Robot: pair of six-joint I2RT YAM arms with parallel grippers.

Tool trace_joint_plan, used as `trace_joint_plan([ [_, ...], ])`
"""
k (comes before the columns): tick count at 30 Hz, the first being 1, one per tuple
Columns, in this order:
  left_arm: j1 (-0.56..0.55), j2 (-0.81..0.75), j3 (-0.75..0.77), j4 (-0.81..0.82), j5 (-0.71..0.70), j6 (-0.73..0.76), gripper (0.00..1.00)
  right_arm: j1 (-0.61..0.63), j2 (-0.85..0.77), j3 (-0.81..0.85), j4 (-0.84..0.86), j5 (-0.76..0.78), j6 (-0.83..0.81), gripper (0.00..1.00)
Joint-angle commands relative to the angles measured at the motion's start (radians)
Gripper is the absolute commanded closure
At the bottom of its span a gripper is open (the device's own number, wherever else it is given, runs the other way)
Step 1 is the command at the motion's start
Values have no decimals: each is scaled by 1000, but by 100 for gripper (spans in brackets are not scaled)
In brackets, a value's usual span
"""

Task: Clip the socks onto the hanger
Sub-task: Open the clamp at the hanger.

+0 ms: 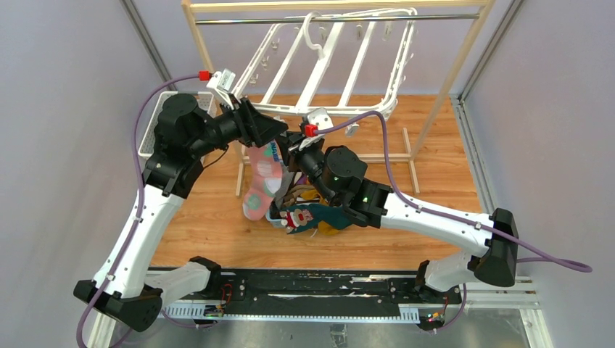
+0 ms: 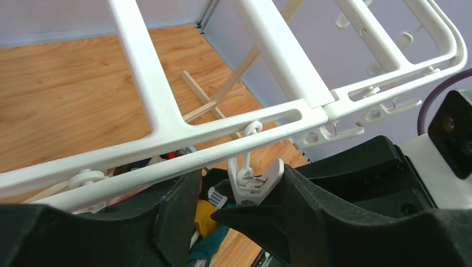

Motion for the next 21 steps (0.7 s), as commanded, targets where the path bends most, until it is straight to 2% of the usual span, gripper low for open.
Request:
trace_joint_plan([
  [1, -6, 20, 46, 49, -28, -9, 43, 15, 16, 18, -50, -64, 28, 100],
  [21, -6, -38, -3, 84, -102, -55, 48, 15, 29, 15, -51, -53, 55, 100],
])
